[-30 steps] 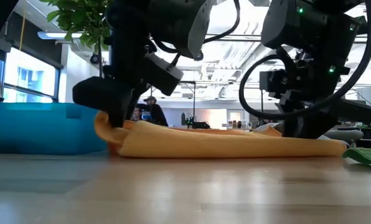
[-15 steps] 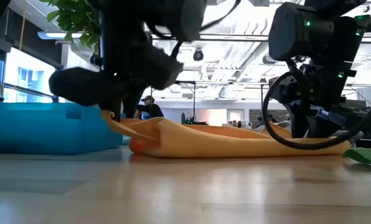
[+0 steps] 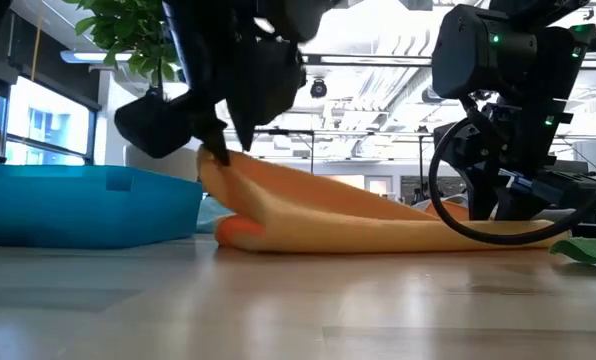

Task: Fold microfiber towels
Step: Fold the orange microfiber towel on the table

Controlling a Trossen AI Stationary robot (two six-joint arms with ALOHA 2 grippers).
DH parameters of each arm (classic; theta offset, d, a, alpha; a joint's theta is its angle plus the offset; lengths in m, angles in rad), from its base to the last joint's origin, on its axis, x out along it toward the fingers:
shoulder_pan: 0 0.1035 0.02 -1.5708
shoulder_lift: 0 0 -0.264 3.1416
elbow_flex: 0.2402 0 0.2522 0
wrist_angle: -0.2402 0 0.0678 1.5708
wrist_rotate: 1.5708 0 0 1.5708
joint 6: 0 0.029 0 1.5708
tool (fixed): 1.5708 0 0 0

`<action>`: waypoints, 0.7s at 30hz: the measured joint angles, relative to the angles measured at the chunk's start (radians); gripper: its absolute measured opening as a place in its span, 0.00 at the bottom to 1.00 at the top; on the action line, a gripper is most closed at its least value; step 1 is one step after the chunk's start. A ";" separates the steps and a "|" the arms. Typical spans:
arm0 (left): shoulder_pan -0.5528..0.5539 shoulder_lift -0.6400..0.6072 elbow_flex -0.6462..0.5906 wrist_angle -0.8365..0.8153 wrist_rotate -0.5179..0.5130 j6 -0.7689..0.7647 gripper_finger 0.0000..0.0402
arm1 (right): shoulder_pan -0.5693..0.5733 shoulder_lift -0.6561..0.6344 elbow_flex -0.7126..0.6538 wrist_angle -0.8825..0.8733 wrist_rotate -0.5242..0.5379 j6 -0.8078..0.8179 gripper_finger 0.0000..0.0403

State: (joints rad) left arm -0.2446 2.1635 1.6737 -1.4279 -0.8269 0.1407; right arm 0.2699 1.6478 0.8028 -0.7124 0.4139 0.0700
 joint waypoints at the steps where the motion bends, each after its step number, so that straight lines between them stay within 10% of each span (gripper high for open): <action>1: 0.007 0.000 0.000 -0.011 0.032 -0.032 0.33 | 0.000 0.000 0.000 0.000 0.000 0.000 0.35; 8: -0.008 -0.001 0.000 0.095 0.316 -0.061 0.33 | 0.000 0.000 0.000 0.011 0.000 -0.007 0.35; 16: -0.034 -0.006 0.000 -0.002 -0.208 -0.005 0.33 | 0.000 0.000 -0.001 0.029 0.000 -0.014 0.35; 19: -0.036 -0.006 0.003 -0.032 -0.176 -0.020 0.33 | 0.000 0.000 -0.001 0.032 0.000 -0.014 0.35; 21: -0.034 -0.006 0.025 -0.033 0.028 -0.068 0.33 | 0.000 0.000 -0.001 0.042 0.000 -0.013 0.35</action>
State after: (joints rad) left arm -0.2786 2.1578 1.6992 -1.4606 -0.7988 0.0724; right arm 0.2699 1.6482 0.8017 -0.6699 0.4136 0.0566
